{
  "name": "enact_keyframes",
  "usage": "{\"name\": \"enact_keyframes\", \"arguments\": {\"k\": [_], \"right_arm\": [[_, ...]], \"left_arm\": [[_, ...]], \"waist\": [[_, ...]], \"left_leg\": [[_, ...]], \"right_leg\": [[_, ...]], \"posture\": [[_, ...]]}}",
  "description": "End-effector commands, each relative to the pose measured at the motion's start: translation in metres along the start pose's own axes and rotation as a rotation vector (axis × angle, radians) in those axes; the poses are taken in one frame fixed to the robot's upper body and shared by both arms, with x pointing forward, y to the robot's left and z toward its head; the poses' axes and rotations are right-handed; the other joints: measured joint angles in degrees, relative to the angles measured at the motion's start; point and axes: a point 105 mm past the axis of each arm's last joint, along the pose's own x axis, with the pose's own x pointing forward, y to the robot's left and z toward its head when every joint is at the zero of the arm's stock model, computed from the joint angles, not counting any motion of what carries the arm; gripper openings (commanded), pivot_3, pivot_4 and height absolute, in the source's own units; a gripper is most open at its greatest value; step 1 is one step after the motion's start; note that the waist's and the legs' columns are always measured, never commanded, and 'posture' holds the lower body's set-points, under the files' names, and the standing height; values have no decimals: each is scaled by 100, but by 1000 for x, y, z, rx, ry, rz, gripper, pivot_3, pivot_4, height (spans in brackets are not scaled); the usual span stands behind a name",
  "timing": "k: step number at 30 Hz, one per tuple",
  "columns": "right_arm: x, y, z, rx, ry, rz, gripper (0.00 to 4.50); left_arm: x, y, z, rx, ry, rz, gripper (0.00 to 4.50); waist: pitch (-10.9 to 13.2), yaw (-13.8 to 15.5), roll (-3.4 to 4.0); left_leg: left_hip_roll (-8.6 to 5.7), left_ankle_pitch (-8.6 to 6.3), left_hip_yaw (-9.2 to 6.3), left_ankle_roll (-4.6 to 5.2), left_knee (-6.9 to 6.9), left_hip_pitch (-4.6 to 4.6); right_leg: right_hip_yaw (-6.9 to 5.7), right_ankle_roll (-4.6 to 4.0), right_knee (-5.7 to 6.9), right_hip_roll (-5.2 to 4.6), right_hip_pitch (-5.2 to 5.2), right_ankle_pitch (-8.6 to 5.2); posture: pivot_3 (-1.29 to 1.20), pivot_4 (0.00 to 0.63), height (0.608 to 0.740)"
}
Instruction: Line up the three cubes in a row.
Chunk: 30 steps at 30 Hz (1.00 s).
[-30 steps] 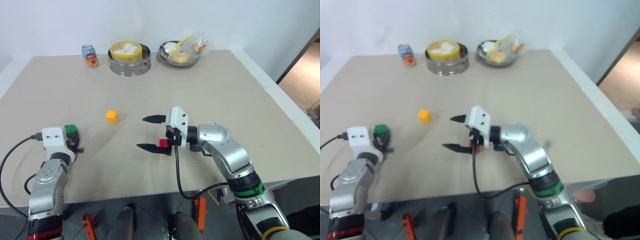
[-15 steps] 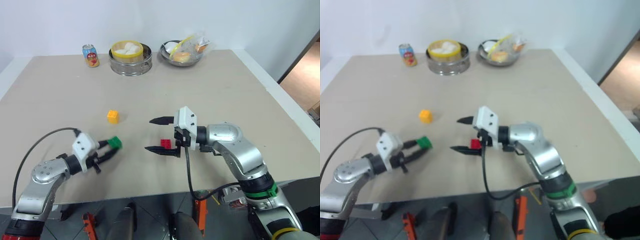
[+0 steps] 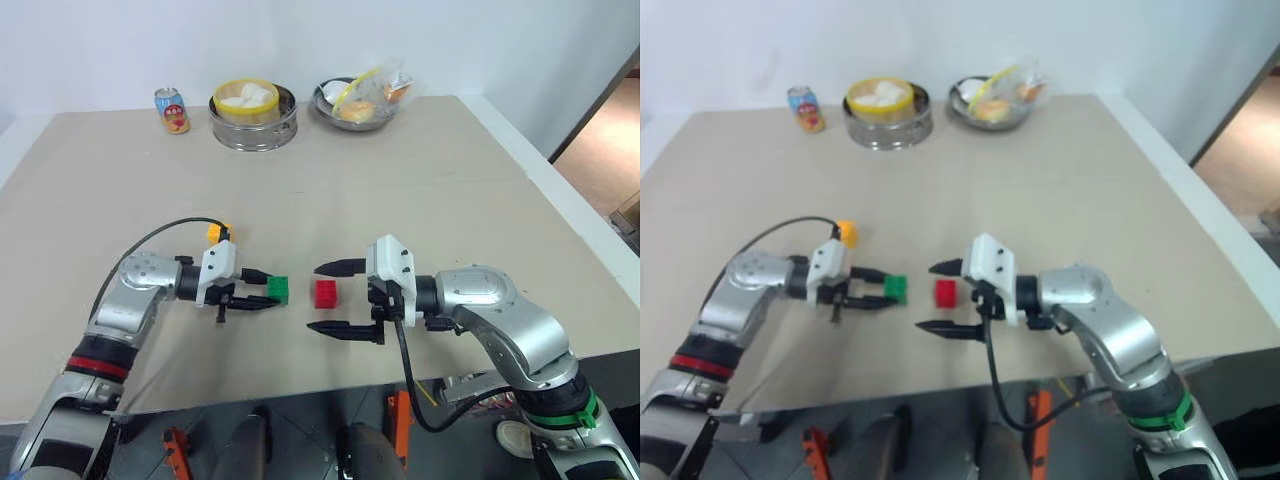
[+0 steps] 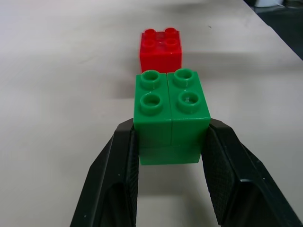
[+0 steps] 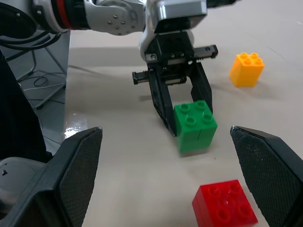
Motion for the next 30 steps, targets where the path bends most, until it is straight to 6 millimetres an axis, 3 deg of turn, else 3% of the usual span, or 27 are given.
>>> {"name": "enact_keyframes", "arguments": {"k": [1,22,29,30], "right_arm": [[-4,3,13,-55,-24,-20,4500],[-6,2,11,-49,-17,-45,4500],[-6,2,10,-49,-14,-43,4500],[-6,2,10,-49,-14,-42,4500]], "left_arm": [[2,6,4,34,-6,-12,1298],[-2,16,-6,2,3,44,1298],[-3,7,-13,-18,24,-14,1298],[-4,7,-13,-22,29,-18,1799]], "waist": [[0,-3,-1],[0,-1,-1],[0,-2,-1],[0,-2,-1]], "left_leg": [[4,-1,0,1,4,0],[26,-14,19,-10,39,1],[30,-15,19,-12,40,1],[31,-15,19,-12,40,1]], "right_leg": [[-1,0,1,5,1,0],[-7,-7,4,6,10,23],[-7,-9,4,9,11,26],[-7,-9,4,10,10,26]], "posture": [[0,150,740],[0,150,740],[0,150,740],[0,150,740]]}}
